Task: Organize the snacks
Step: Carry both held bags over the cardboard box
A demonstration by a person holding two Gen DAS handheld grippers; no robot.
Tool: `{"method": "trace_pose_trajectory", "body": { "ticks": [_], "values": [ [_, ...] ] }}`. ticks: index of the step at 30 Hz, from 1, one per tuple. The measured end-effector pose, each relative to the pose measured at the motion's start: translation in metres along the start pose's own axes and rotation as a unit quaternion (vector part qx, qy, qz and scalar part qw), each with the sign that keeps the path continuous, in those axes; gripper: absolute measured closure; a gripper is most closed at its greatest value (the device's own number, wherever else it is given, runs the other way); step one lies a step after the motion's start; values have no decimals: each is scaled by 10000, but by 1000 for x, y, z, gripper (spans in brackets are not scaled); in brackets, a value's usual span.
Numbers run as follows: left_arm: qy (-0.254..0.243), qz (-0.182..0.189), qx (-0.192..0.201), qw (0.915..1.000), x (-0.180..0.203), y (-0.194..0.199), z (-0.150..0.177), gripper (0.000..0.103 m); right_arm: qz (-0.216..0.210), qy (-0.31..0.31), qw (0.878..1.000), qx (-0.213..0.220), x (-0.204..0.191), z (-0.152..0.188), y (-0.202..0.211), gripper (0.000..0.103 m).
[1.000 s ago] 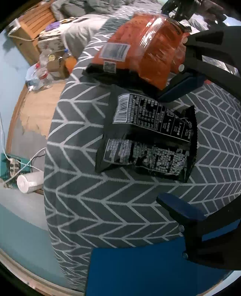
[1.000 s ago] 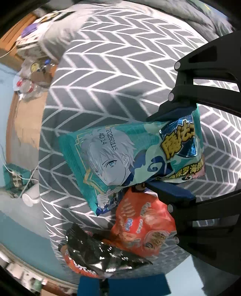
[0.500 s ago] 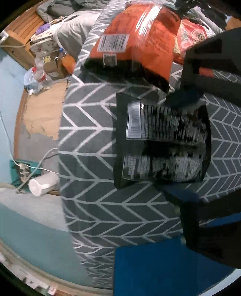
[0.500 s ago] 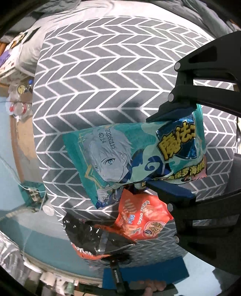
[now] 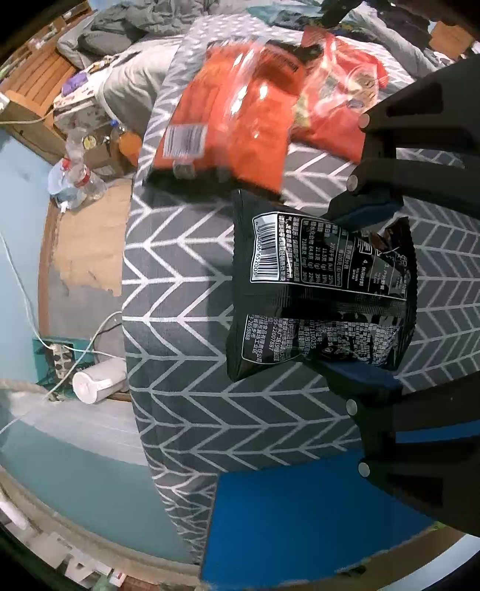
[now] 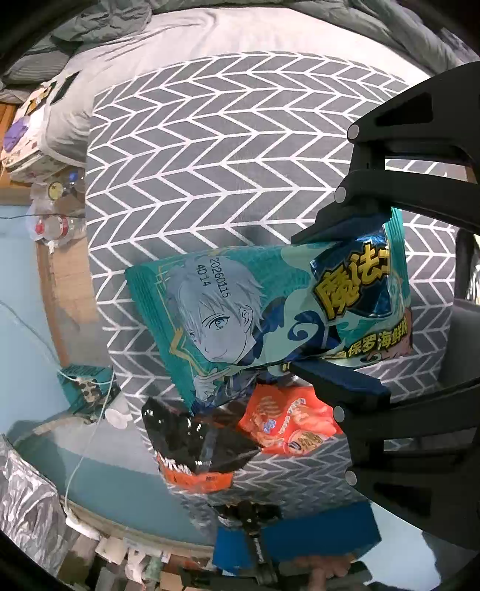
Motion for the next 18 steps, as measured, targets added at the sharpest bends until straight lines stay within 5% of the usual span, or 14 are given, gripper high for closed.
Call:
{"method": "trace_pose_trajectory", "body": {
  "ticks": [18],
  "values": [
    [-127,303,326,9989,-23,76,34,40,-216,-5,9990,382,-43,9,52,43]
  ]
}}
Point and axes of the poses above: each gripper's, at about its wrist camera, not at the fingertips, and y roughly against the way its jaws point, x to its right, z to its underside, the point moved 6 cm from there along -y, roughly the way its jaws point, and after that the axes turned 5 degrees about x, right-handed, at the moved point
